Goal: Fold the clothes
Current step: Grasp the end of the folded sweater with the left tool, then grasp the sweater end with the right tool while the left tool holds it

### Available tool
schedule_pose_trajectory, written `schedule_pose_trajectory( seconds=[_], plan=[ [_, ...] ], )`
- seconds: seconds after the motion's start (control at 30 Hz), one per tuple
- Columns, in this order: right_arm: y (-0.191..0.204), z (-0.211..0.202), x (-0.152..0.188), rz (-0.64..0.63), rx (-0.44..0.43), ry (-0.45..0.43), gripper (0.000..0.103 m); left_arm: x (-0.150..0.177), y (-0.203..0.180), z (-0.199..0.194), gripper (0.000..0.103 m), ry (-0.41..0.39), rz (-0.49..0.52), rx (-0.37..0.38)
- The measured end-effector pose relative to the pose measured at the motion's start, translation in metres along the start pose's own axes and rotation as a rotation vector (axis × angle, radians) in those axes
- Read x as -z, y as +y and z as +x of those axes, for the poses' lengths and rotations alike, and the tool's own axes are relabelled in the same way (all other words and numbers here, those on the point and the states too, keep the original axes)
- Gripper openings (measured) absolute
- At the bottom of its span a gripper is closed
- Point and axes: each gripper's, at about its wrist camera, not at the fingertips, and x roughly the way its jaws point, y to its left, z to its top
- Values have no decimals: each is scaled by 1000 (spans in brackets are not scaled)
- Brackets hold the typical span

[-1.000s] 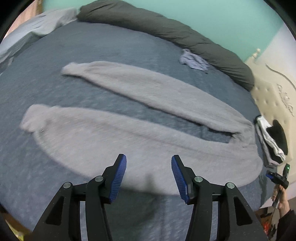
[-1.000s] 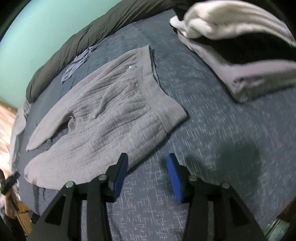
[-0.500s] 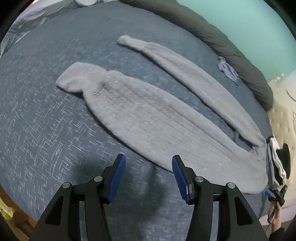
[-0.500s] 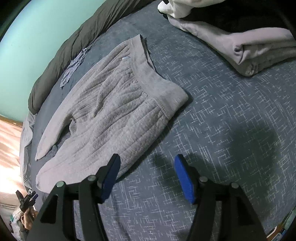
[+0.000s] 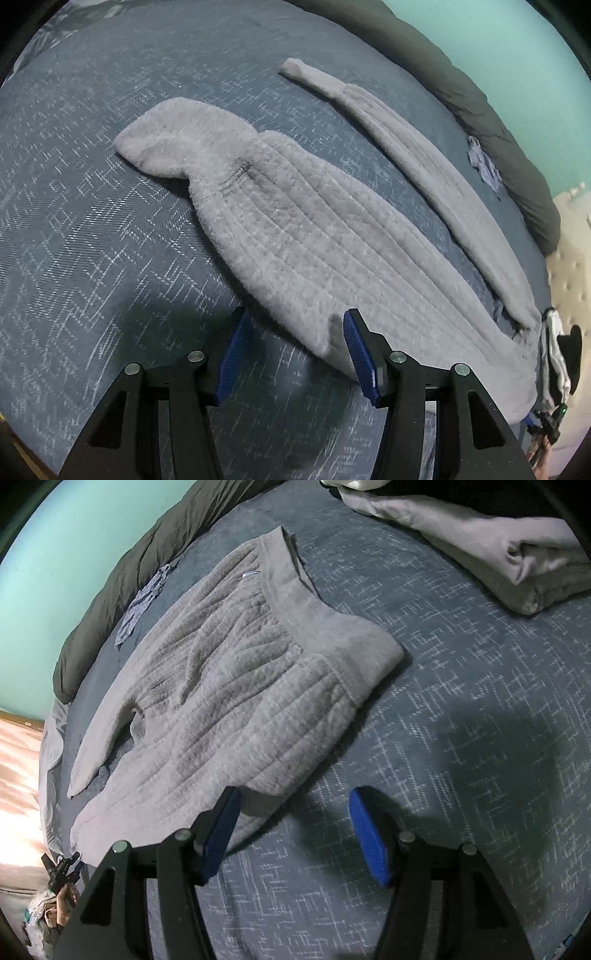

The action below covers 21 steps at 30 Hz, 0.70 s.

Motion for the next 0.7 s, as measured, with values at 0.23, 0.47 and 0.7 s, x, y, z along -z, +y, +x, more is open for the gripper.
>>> schedule_pose_trajectory(
  seconds=[0.23, 0.47, 0.7],
  plan=[
    [18, 10, -4, -48, 7, -1, 31, -5, 0, 4, 30, -20, -10, 33],
    [28, -5, -6, -88, -4, -76, 4, -5, -6, -12, 5, -56, 14, 46],
    [35, -35, -15, -105, -44, -127, 3, -15, -23, -42, 5, -116, 60, 60]
  ],
)
